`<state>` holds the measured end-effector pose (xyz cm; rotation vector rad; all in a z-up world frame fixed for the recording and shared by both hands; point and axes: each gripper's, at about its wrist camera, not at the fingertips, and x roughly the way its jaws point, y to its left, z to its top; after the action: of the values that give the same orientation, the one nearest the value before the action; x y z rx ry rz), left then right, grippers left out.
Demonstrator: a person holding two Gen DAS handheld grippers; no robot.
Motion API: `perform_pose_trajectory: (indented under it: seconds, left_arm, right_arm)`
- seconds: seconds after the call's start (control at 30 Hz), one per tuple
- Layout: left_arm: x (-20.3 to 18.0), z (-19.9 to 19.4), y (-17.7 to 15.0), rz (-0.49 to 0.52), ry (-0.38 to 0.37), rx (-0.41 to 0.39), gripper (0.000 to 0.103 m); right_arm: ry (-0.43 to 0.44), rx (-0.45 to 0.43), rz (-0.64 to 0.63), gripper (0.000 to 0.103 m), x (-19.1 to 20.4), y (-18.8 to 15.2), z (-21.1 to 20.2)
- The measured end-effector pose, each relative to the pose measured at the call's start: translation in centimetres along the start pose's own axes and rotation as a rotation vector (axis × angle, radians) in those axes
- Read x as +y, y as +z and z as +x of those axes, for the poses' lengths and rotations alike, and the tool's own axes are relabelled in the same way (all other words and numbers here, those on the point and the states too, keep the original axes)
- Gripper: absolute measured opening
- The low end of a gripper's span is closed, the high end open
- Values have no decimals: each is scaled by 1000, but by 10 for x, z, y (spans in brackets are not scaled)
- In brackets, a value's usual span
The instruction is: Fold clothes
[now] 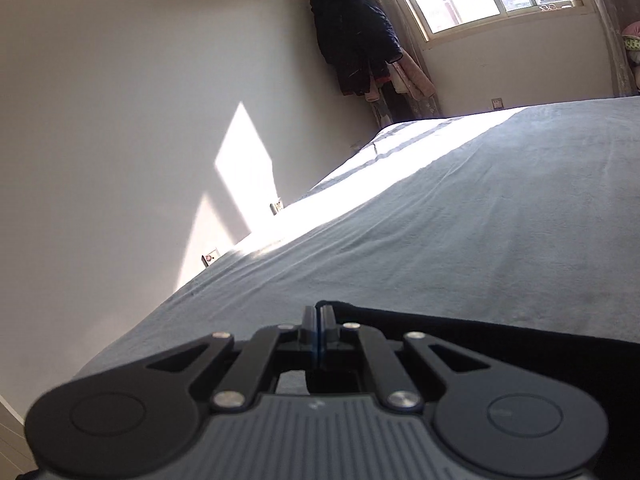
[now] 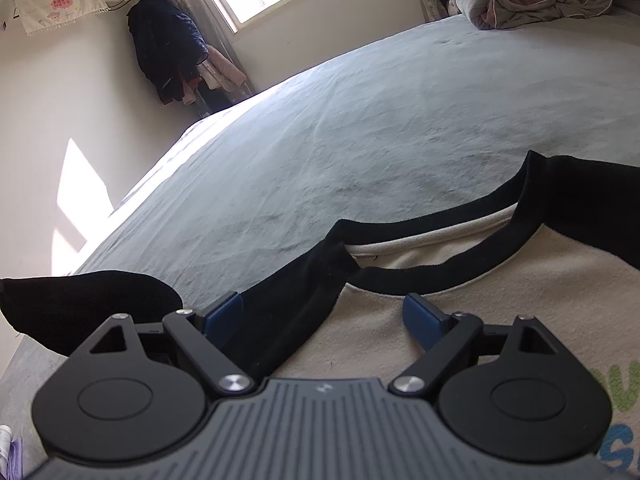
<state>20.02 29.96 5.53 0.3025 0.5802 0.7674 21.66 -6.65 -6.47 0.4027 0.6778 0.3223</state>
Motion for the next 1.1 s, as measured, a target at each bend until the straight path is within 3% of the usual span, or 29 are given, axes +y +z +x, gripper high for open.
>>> perform_pose_trajectory:
  seconds: [0.3, 0.47, 0.6, 0.83, 0.93, 1.1]
  left_arm:
    - [-5, 37, 30, 205, 169, 120, 1]
    - [-7, 66, 20, 298, 214, 266, 1]
    - [-7, 76, 4, 371, 238, 332, 2]
    - [-2, 97, -18, 454, 210, 526, 3]
    - [-3, 99, -22, 476, 229, 528, 5]
    - [-7, 90, -8, 379, 149, 500, 20]
  right_arm:
    - [25, 6, -64, 90, 13, -4, 4]
    - [23, 10, -77, 90, 15, -7, 6]
    - [24, 11, -73, 90, 14, -7, 7]
    - [20, 14, -77, 90, 15, -8, 9]
    - [18, 14, -78, 90, 15, -8, 9]
    - [15, 14, -82, 90, 16, -9, 9]
